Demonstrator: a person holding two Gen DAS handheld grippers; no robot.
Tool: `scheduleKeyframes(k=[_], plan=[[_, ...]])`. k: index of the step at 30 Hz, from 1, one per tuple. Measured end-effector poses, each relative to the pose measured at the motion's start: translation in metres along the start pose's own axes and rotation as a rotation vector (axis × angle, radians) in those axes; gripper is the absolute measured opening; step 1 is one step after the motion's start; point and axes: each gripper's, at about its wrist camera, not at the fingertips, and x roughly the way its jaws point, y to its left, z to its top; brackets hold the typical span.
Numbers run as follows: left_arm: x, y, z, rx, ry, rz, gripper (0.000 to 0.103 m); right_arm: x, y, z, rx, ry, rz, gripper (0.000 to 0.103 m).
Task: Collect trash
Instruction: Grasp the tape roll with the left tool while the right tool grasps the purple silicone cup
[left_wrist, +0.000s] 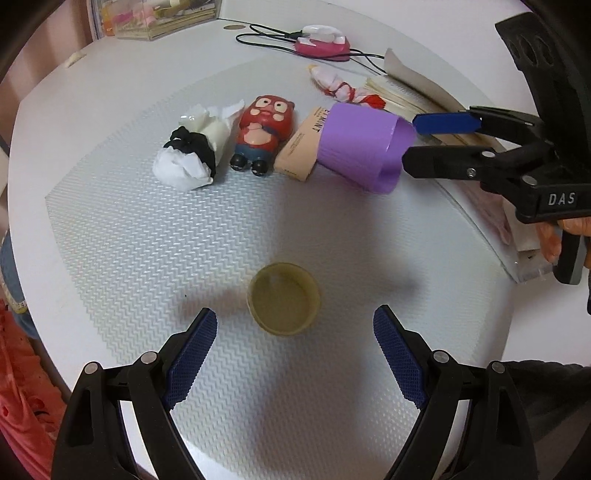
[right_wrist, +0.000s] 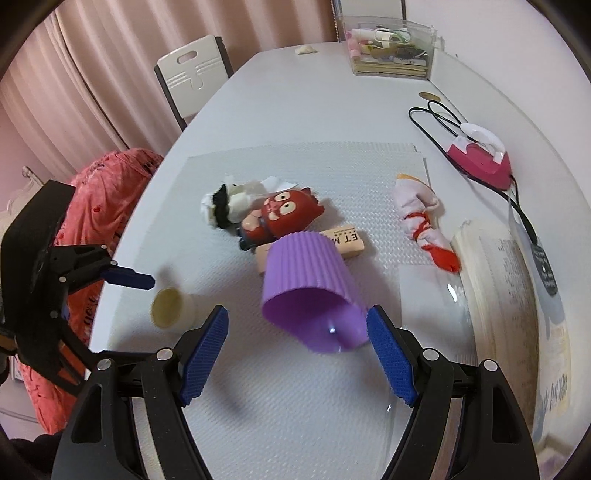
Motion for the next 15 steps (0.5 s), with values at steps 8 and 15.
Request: scheduleKeyframes(k=[8,15], plan=[[0.008,0.002,0.002,0.010,0.000,-0.005,0.076,0.007,-0.005,0.008,-0.025,-0.022,-0.081,0.083],[0.010,0.004,-0.001,0.011,-0.007,0.004,0.072,0.007,-0.010,0.008,0.006,-0.020,-0.051,0.084]])
